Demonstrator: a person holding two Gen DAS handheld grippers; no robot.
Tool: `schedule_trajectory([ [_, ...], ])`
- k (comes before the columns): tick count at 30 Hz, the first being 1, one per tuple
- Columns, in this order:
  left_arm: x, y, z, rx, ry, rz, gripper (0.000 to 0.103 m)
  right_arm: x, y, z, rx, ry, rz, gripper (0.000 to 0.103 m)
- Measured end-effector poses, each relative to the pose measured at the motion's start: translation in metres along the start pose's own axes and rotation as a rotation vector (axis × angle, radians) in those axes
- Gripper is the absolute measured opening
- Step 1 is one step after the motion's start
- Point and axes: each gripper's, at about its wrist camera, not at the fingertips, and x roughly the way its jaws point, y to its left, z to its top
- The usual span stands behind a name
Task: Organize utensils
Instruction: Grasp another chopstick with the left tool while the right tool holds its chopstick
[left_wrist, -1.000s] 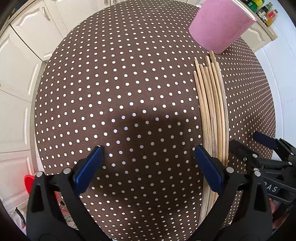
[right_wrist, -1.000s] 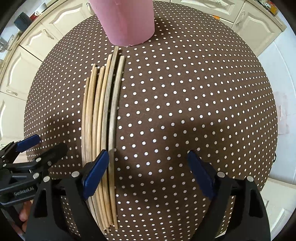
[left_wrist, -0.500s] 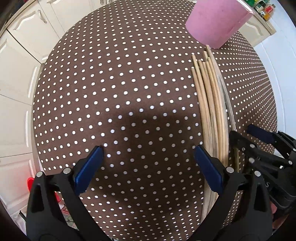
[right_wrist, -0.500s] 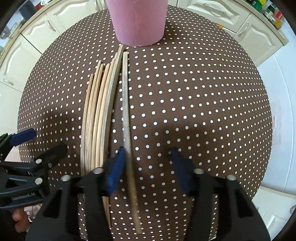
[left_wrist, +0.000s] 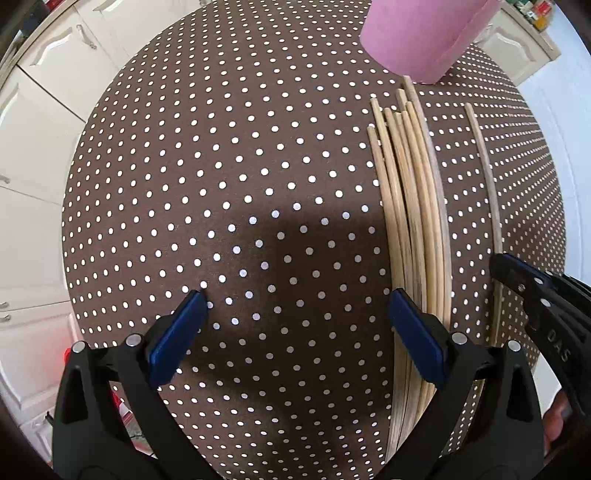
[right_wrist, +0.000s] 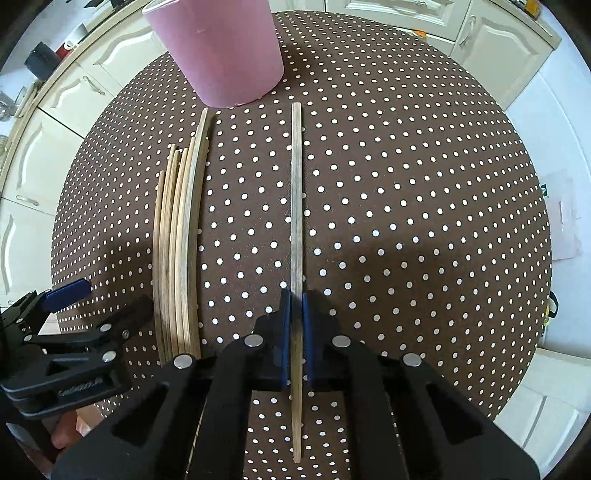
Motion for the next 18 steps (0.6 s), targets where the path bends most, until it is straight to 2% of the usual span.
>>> schedule_trajectory([
  [2, 0.003, -0.003, 0.002, -0.011, 0.009, 0.019, 0.097, -0.007, -0.011, -0.022, -0.004, 0.0, 0.006, 0.005],
  [9, 0.008, -0.008, 0.014, -0.075, 0.039, -0.008, 0.097, -0.015, -0.035, -0.016, -0.008, 0.013, 0.047, 0.005],
  [16, 0.003, 0.005, 0.015, -0.104, 0.053, -0.031, 0.097, -0.024, -0.032, -0.019, -0.013, 0.016, 0.063, 0.005],
  [18, 0.004, 0.002, 0.014, -0.099, 0.051, -0.015, 0.097, -0.027, -0.03, -0.019, -0.01, 0.018, 0.075, 0.005],
])
